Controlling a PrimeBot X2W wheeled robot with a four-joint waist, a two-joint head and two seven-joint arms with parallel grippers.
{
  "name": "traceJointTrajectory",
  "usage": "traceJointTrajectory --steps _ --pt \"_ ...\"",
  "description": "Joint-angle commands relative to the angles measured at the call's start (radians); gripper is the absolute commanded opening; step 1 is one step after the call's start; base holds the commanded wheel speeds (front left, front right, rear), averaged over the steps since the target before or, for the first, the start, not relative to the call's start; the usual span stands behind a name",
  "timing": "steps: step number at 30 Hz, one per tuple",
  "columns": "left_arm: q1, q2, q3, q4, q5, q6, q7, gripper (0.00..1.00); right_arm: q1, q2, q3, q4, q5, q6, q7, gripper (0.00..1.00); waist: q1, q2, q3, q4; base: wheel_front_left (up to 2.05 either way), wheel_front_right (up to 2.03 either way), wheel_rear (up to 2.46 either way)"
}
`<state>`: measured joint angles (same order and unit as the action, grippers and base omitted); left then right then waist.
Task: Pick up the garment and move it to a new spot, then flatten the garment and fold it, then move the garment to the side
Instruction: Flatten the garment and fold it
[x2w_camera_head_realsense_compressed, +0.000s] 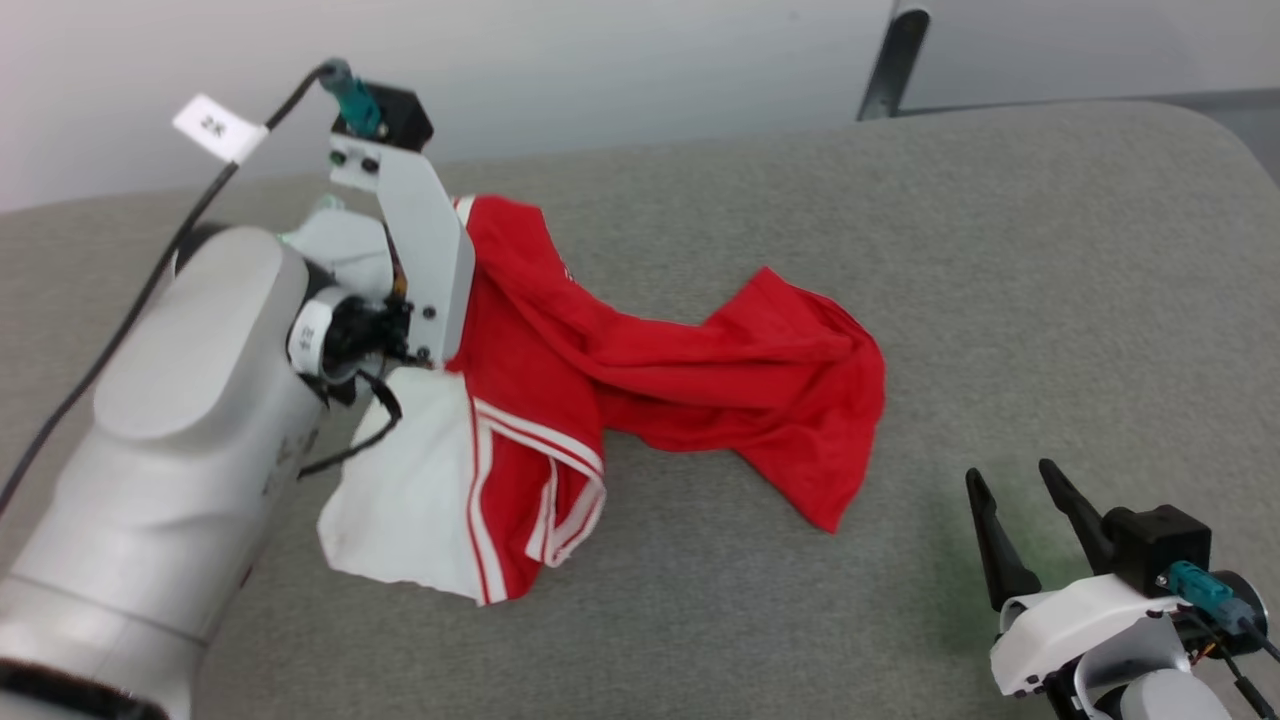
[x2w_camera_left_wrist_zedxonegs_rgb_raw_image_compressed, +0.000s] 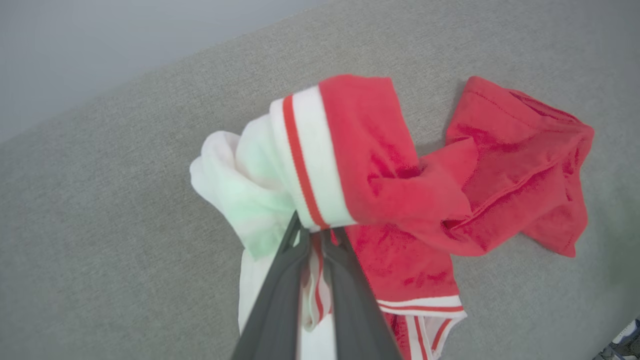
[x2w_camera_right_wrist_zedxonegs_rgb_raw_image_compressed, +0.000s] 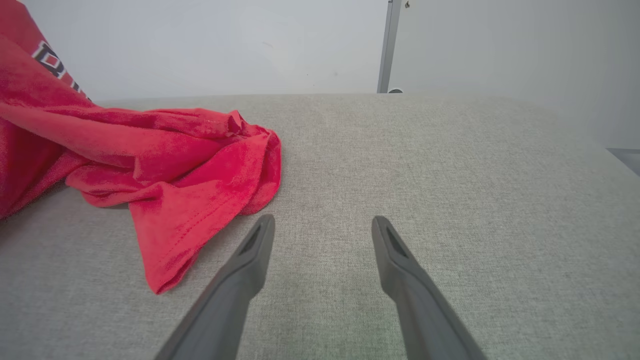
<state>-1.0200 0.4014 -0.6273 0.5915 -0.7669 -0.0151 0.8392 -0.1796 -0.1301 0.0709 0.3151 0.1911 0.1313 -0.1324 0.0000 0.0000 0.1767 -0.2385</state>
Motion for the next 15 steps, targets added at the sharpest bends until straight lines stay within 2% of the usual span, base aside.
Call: traceJointTrajectory --steps 1,3,7,8,10,11,12,15 --pt "-0.019 -0.007 0.001 0.027 0.011 -0.011 -0.025 0.0 -0.015 0.001 0.004 0.006 0.012 -0.001 -0.007 1.0 0.0 0.0 0.025 -0.029 0.0 0.0 0.0" --pt "-0.042 -0.025 -0.006 0.078 0.018 -0.041 -0.067 0.0 -0.028 0.005 0.013 0.011 0.015 -0.001 -0.013 1.0 0.0 0.0 0.041 -0.049 0.0 0.0 0.0" --pt "-0.071 -0.058 -0.007 0.198 0.021 -0.064 -0.139 0.0 -0.036 0.015 0.025 0.027 0.016 -0.001 -0.026 1.0 0.0 0.0 0.066 -0.08 0.0 0.0 0.0" --pt "-0.073 -0.069 -0.008 0.228 0.017 -0.069 -0.155 0.11 -0.039 0.018 0.028 0.032 0.017 -0.001 -0.028 1.0 0.0 0.0 0.07 -0.085 0.0 0.0 0.0" --pt "-0.069 -0.094 0.0 0.284 -0.003 -0.079 -0.176 0.23 -0.04 0.022 0.031 0.042 0.019 -0.001 -0.034 1.0 0.0 0.0 0.072 -0.088 0.0 0.0 0.0" --pt "-0.07 -0.102 0.002 0.309 -0.009 -0.083 -0.184 0.5 -0.042 0.024 0.033 0.048 0.02 -0.001 -0.035 1.0 0.0 0.0 0.072 -0.088 0.0 0.0 0.0" --pt "-0.072 -0.11 0.001 0.334 -0.014 -0.088 -0.191 1.0 -0.044 0.026 0.034 0.052 0.02 -0.001 -0.038 1.0 0.0 0.0 0.07 -0.086 0.0 0.0 0.0" --pt "-0.081 -0.14 0.005 0.382 -0.037 -0.102 -0.203 1.0 -0.048 0.025 0.037 0.066 0.018 -0.001 -0.039 1.0 0.0 0.0 0.055 -0.068 0.0 0.0 0.0"
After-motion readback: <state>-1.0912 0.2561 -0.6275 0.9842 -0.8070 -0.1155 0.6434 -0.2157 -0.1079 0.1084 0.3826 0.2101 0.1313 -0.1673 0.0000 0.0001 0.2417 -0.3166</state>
